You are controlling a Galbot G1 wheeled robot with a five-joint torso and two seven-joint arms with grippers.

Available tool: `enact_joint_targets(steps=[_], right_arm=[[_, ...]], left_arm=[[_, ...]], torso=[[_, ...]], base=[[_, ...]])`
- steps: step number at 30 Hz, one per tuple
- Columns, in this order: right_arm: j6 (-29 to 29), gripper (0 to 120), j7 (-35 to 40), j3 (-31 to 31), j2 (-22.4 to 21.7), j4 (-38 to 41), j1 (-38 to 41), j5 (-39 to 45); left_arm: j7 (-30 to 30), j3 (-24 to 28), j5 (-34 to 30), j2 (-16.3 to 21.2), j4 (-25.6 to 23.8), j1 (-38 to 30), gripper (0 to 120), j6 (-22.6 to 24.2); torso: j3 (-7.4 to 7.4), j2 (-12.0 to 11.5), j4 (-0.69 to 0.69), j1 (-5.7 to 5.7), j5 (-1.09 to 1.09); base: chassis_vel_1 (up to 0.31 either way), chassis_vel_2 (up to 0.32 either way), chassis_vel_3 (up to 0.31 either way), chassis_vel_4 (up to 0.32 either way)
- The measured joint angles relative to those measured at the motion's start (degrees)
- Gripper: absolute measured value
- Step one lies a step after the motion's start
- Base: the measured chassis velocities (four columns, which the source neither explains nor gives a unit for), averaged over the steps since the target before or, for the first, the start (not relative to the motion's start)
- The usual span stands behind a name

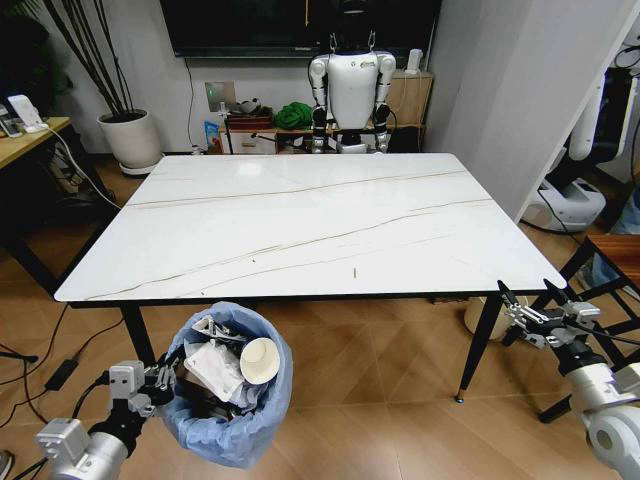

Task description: Pick up the trash bin and place the trash from the table into it.

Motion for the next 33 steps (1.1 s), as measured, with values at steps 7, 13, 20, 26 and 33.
enact_joint_targets(steps=[7, 13, 20, 26, 33], right_arm=[[0.0, 100, 0.0, 0.0, 0.0, 0.0, 0.0, 0.0], [0.0, 100, 0.0, 0.0, 0.0, 0.0, 0.0, 0.0], [0.0, 100, 0.0, 0.0, 0.0, 0.0, 0.0, 0.0], [0.0, 100, 0.0, 0.0, 0.0, 0.0, 0.0, 0.0], [0.0, 100, 0.0, 0.0, 0.0, 0.0, 0.0, 0.0]], left_arm=[[-0.1, 0.4, -0.1, -0.2, 0.2, -0.2, 0, 0.1], [-0.1, 0.5, -0.1, -0.5, 0.2, 0.0, 0, 0.1], [-0.2, 0.5, -0.1, -0.7, 0.3, 0.1, 0, 0.1], [-0.2, 0.6, -0.1, -1.0, 0.4, 0.1, 0, 0.1], [-0.2, 0.7, -0.1, -1.1, 0.5, 0.1, 0, 0.0]], torso=[[-1.34, -2.4, 0.00, -1.04, 0.00], [-2.44, -4.3, 0.00, -1.92, 0.00], [-3.56, -6.3, 0.00, -2.79, 0.00], [-4.37, -7.8, 0.00, -3.43, 0.00], [-5.06, -9.0, 0.00, -3.96, 0.00]], base=[[0.000, 0.000, 0.000, 0.000], [0.000, 0.000, 0.000, 0.000], [0.000, 0.000, 0.000, 0.000], [0.000, 0.000, 0.000, 0.000], [0.000, 0.000, 0.000, 0.000]])
